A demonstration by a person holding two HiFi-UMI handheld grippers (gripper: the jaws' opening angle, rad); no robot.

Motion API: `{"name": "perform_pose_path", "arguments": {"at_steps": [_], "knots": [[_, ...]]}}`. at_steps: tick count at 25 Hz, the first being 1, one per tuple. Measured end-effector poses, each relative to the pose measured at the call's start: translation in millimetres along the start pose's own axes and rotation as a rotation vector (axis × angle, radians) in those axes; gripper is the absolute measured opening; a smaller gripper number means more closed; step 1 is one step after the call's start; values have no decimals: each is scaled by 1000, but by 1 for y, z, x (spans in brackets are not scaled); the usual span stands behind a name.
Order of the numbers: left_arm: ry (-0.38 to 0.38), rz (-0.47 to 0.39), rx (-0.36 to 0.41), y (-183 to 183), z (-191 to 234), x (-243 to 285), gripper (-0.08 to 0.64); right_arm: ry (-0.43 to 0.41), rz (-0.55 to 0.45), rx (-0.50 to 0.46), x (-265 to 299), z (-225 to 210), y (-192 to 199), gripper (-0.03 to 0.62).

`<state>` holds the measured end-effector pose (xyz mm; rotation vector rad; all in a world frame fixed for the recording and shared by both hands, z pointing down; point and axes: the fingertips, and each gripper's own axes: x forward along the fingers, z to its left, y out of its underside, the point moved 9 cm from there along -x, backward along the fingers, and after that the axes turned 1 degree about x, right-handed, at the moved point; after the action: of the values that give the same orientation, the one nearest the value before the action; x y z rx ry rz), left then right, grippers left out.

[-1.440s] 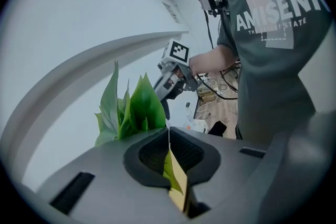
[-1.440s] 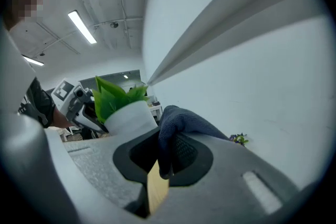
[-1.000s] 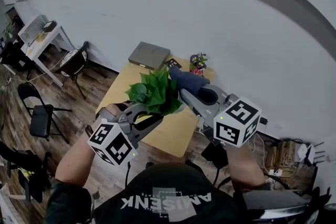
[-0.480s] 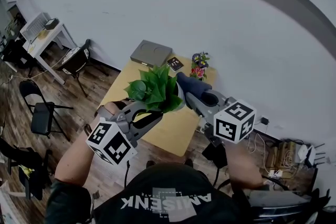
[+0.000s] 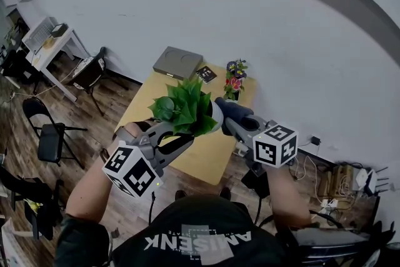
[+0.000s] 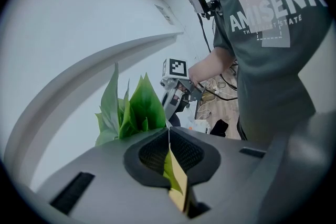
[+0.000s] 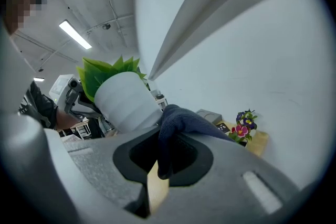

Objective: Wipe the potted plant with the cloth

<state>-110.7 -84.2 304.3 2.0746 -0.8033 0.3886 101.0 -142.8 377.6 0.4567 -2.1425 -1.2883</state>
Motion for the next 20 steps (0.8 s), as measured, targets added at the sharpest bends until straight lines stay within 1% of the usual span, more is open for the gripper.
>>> {"name": "perform_pose_path", "arguments": {"at_steps": [4, 8, 10, 16, 20], "knots": [[12, 10, 5, 3, -1, 2, 8, 6, 10, 9, -4, -7, 4, 28], [36, 15, 30, 0, -4, 3, 8, 10, -26, -17, -16, -7, -13, 28], [41, 15, 41, 1, -5, 4, 8, -20, -51, -54, -19, 1, -29, 28], [60, 13, 68, -1, -10, 4, 8, -148, -113, -180, -23, 37, -78, 28], [51, 7, 78, -5, -12, 0, 8, -198, -127, -224, -20, 48, -97, 28]]}}
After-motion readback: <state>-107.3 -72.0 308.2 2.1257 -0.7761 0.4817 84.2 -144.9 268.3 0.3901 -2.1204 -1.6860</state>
